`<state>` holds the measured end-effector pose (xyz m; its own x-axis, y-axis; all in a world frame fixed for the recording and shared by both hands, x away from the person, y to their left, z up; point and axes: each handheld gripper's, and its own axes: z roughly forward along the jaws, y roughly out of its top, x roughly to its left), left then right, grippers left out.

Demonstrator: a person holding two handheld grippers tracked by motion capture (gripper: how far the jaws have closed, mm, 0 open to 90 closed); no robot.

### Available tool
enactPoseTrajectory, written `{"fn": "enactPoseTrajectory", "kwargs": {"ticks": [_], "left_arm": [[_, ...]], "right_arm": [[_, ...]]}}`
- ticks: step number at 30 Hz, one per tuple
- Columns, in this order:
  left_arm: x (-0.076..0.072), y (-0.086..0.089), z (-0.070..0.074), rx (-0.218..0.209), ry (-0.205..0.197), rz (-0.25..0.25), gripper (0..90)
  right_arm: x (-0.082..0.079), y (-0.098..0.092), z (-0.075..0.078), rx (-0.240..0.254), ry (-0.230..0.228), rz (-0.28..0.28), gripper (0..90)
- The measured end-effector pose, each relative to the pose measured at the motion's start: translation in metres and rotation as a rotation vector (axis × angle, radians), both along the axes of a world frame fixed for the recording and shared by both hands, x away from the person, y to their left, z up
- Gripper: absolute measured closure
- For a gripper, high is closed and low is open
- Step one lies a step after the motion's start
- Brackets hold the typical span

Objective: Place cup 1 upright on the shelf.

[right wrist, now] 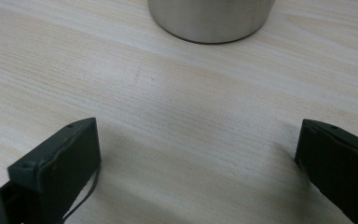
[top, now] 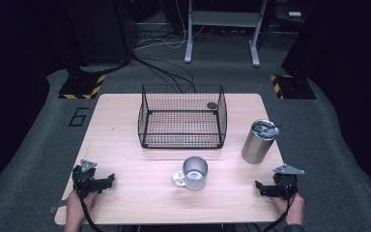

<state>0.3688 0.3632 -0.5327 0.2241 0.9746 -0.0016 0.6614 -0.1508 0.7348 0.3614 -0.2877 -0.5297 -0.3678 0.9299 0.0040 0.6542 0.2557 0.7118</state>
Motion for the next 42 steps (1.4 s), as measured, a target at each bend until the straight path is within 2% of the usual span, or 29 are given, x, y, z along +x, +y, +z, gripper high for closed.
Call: {"fn": "enactPoseTrajectory", "kwargs": {"ticks": [1, 5, 20, 23, 24, 25, 27, 28, 29, 34, 40, 41, 42], "left_arm": [[0.002, 0.000, 0.001, 0.000, 0.012, -0.008, 2.2], [0.007, -0.001, 0.001, 0.009, 0.015, -0.012, 1.5], [0.005, -0.003, 0.000, 0.000, 0.009, 0.003, 1.5], [0.006, -0.002, 0.000, 0.008, 0.010, 0.004, 1.5], [0.006, -0.001, 0.001, 0.008, 0.022, 0.002, 1.5], [0.006, -0.001, 0.001, 0.006, 0.015, 0.011, 1.5], [0.006, -0.001, 0.001, 0.003, 0.015, 0.015, 1.5], [0.006, -0.001, 0.001, 0.004, 0.014, 0.015, 1.5], [0.006, -0.001, 0.001, 0.004, 0.015, 0.014, 1.5], [0.006, -0.002, 0.001, 0.004, 0.015, 0.018, 1.6], [0.005, -0.001, 0.001, 0.007, 0.022, 0.013, 1.6], [0.005, -0.002, 0.001, 0.006, 0.012, 0.017, 1.6], [0.005, -0.002, 0.001, 0.007, 0.015, 0.016, 1.6]], "right_arm": [[0.000, 0.000, 0.000, 0.002, 0.002, -0.003, 0.0], [0.000, 0.000, 0.000, 0.002, 0.002, -0.005, 0.0], [0.002, 0.001, 0.001, -0.004, -0.002, 0.000, 0.0], [0.001, 0.003, 0.002, -0.019, -0.002, -0.009, 0.0], [0.000, 0.004, 0.002, -0.042, -0.011, 0.001, 0.0], [0.000, 0.006, 0.003, -0.031, 0.000, -0.015, 0.0], [0.002, 0.005, 0.004, -0.019, 0.022, 0.004, 0.0], [0.002, 0.004, 0.004, -0.009, 0.015, 0.011, 0.0], [0.002, 0.005, 0.005, 0.011, 0.027, 0.002, 0.0], [0.000, 0.006, 0.014, 0.037, 0.034, -0.002, 0.0], [0.000, 0.007, 0.027, 0.066, 0.028, -0.005, 0.0], [0.001, 0.007, 0.030, 0.072, 0.023, -0.004, 0.0], [0.001, 0.008, 0.038, 0.077, -0.003, -0.002, 0.0]]}}
